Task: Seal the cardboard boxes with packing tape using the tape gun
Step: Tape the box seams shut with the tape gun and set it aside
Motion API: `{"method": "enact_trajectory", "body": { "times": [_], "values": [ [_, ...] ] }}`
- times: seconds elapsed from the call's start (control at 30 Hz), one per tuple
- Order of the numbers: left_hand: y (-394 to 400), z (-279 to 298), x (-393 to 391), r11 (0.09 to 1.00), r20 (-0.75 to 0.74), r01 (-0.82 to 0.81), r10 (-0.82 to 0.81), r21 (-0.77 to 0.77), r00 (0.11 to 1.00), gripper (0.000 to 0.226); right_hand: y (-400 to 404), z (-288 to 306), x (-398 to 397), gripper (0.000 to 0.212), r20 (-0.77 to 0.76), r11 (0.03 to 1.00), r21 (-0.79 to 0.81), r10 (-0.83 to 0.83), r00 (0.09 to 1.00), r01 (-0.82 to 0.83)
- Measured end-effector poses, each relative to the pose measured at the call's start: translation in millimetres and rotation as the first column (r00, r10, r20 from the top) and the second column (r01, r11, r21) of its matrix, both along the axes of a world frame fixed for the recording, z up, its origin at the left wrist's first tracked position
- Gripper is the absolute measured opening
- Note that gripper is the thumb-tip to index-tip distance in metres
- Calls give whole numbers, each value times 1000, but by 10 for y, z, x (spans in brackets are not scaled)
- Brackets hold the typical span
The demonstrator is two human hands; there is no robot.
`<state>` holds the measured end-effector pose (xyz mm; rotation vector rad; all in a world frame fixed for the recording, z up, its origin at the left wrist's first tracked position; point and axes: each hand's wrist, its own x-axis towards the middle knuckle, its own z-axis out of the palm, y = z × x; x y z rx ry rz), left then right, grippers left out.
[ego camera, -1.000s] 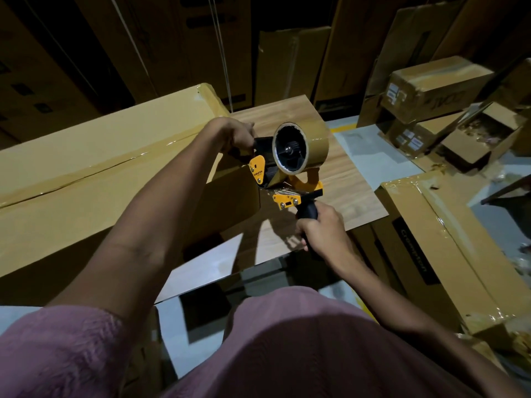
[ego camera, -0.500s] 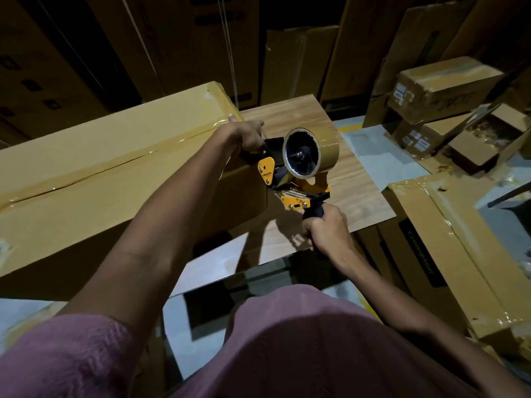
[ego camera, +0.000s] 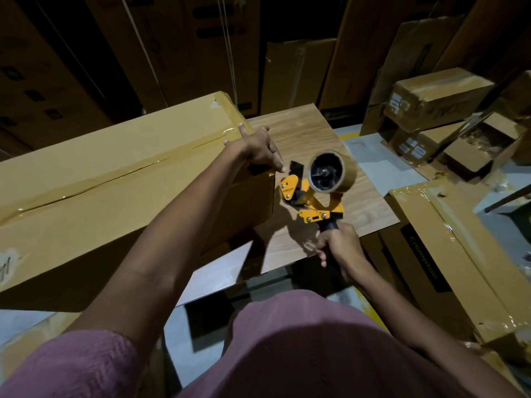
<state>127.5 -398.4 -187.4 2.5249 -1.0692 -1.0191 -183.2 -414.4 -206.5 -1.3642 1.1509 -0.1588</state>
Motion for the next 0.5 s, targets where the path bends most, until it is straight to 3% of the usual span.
{"method": "enact_trajectory", "body": {
  "times": [0.03,0.13,0.27,0.33,0.5],
  "values": [
    [2,-3,-9,1000,-2,25,-25,8,1000,96,5,-36,-30,17,7,997,54,-48,999,48],
    [49,96,-136,999,48,26,-25,-25,999,111,15,-134,-60,17,18,967,191,-175,984,168],
    [196,374,-316,999,70,40,-38,-34,997,39,17,-182,10,15,78,951,226,-232,970,209],
    [236,397,-370,996,95,61,-54,-69,994,19,28,-223,70,14,111,940,252,-264,958,230],
    [285,299,-449,983,189,106,-76,-151,979,32,57,-339,217,8,128,895,375,-310,942,243]
  ]
}}
